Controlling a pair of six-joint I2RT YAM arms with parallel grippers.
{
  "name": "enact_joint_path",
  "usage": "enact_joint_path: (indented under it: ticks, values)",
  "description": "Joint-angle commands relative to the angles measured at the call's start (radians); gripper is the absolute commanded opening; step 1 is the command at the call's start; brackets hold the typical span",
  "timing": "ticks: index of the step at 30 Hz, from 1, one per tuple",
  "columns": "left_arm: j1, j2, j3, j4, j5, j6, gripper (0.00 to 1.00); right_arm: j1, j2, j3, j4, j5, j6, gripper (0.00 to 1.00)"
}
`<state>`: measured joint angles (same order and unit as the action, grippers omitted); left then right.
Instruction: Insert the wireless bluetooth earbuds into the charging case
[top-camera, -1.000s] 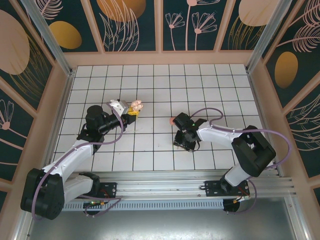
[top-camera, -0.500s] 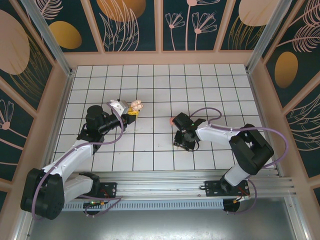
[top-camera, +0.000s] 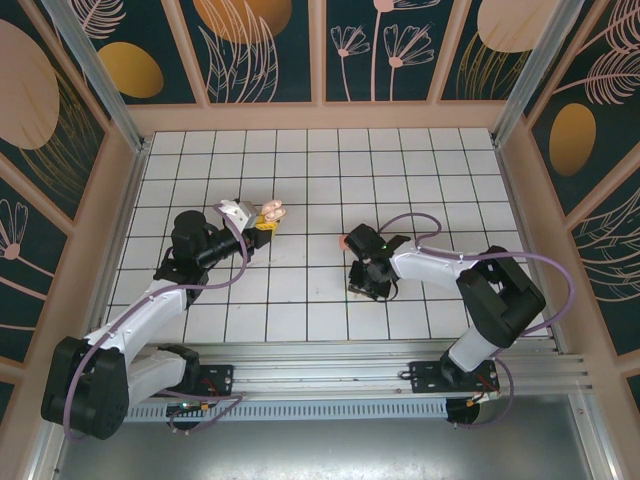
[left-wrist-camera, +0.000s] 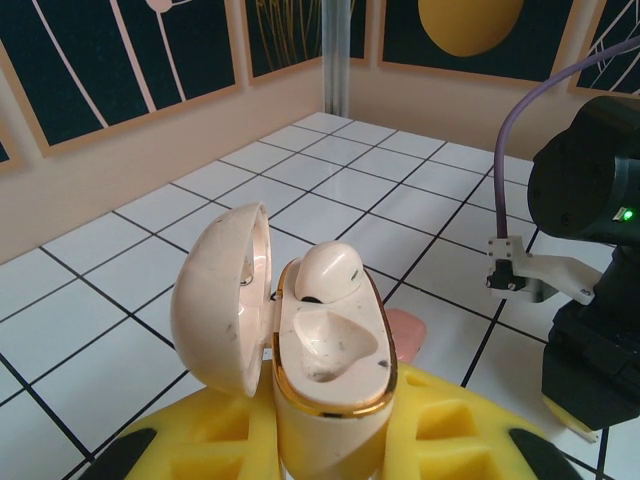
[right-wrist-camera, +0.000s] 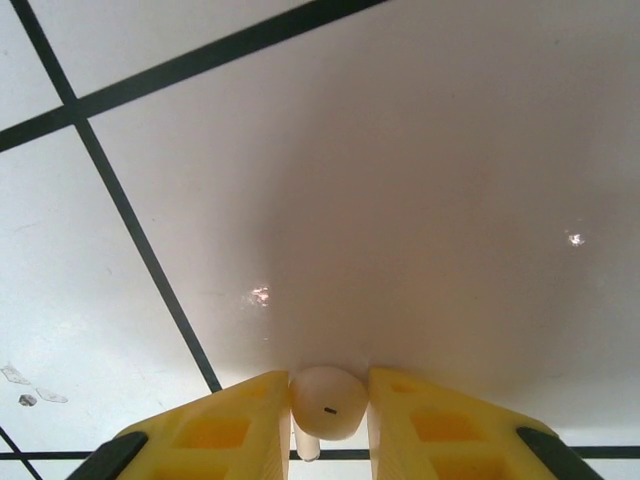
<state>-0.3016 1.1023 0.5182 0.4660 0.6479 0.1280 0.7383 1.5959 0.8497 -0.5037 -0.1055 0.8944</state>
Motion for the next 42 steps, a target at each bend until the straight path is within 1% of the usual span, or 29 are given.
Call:
enact_joint_path:
  ticks: [1,4,5,10,13,18,21,25,28,33,38,42]
  values:
    - [-0.004,0.011,0.018,-0.002,0.012,0.021,0.1,-0.011,-0.026,0.023,0.024,0.088,-0.037,0.24]
    - [-0.003,0.019,0.009,0.015,0.031,0.022,0.1,-0.01,-0.086,0.016,0.068,0.116,-0.071,0.23]
    - [-0.002,0.023,0.005,0.022,0.038,0.02,0.1,-0.007,-0.11,0.01,0.094,0.147,-0.086,0.23]
    - [-0.002,0.053,-0.007,0.062,0.077,0.006,0.1,0.012,-0.238,-0.021,0.26,0.204,-0.212,0.22]
    - [-0.002,0.078,-0.008,0.092,0.093,-0.012,0.09,0.026,-0.308,-0.057,0.387,0.207,-0.28,0.22]
    - [-0.004,0.116,-0.008,0.138,0.088,-0.049,0.08,0.045,-0.402,-0.105,0.563,0.202,-0.414,0.22]
    - [-0.003,0.13,-0.008,0.141,0.096,-0.034,0.08,0.051,-0.431,-0.119,0.68,0.152,-0.494,0.22]
    - [-0.005,0.137,-0.009,0.143,0.12,0.007,0.09,0.082,-0.424,-0.127,0.838,0.084,-0.603,0.22]
    - [-0.005,0.13,-0.023,0.164,0.14,0.025,0.09,0.112,-0.397,-0.132,0.95,0.054,-0.65,0.22]
    - [-0.005,0.121,-0.035,0.175,0.16,0.053,0.09,0.151,-0.334,-0.124,1.081,0.002,-0.711,0.22]
    - [-0.005,0.102,-0.043,0.176,0.156,0.07,0.09,0.187,-0.258,-0.087,1.151,-0.029,-0.769,0.22]
    - [-0.005,0.096,-0.038,0.169,0.156,0.069,0.09,0.195,-0.197,-0.053,1.184,-0.04,-0.782,0.21]
